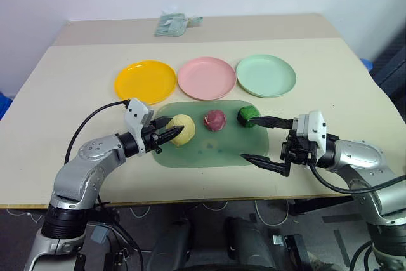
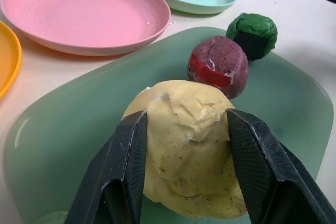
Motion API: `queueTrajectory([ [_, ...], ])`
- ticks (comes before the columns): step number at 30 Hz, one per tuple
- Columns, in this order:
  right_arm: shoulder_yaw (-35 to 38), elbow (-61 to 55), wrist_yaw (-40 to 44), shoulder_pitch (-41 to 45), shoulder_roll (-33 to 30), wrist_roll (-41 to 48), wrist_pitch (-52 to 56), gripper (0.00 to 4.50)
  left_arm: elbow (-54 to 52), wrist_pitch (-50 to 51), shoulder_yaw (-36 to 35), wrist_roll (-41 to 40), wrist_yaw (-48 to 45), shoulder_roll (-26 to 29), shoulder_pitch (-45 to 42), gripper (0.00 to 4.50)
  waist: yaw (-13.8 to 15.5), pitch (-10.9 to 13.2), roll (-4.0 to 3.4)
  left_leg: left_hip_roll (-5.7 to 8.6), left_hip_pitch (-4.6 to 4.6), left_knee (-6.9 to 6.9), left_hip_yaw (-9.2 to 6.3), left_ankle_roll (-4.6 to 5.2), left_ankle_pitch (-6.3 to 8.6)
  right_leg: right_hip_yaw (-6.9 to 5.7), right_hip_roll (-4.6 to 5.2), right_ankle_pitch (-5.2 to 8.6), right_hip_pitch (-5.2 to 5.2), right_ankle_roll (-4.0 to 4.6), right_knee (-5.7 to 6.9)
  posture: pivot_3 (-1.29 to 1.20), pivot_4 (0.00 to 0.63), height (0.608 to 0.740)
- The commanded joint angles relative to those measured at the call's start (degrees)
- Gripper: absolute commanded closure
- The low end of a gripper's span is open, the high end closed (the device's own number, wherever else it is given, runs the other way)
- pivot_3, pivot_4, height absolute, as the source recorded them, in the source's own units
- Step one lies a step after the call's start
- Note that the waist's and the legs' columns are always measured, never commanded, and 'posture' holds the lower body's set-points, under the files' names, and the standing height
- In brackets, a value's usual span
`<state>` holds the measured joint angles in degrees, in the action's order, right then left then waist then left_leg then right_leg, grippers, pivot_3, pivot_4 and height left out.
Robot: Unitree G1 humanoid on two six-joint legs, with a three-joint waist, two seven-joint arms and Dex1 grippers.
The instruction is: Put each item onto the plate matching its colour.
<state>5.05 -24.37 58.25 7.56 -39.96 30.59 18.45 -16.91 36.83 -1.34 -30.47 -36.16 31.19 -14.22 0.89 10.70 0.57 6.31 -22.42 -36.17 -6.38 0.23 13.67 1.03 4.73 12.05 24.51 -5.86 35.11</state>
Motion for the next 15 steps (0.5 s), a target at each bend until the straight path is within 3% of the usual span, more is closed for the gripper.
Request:
queueTrajectory([
  [1, 1.06, -1.82, -0.24, 0.36, -0.68, 0.78, -0.33, 0.00, 0.31, -0.07, 0.03, 1.00, -0.19, 0.26, 0.61, 2.40, -0.01, 0.00, 0.00, 0.00, 0.00, 0.00, 0.00, 0.00, 0.00, 0.00, 0.00, 0.00, 0.00, 0.00, 0.00, 0.00, 0.150, 0.740],
  [9, 0.82, 0.04, 0.07, 0.81, -0.27, 0.07, -1.46, 0.00, 1.22, -2.30, -2.90, 0.42, 1.86, -1.86, -0.74, 2.40, -0.02, 0.00, 0.00, 0.00, 0.00, 0.00, 0.00, 0.00, 0.00, 0.00, 0.00, 0.00, 0.00, 0.00, 0.00, 0.00, 0.150, 0.740],
  [15, 0.63, 0.66, -0.12, 1.13, 0.14, -0.51, -2.20, 0.00, 7.95, -5.01, -8.18, 1.86, 8.22, -4.57, -8.50, 2.40, 0.11, 0.02, 0.03, 0.00, 0.00, -0.01, 0.00, 0.00, 0.00, -0.01, -0.01, -0.01, 0.01, -0.02, 0.01, 0.00, 0.150, 0.740],
])
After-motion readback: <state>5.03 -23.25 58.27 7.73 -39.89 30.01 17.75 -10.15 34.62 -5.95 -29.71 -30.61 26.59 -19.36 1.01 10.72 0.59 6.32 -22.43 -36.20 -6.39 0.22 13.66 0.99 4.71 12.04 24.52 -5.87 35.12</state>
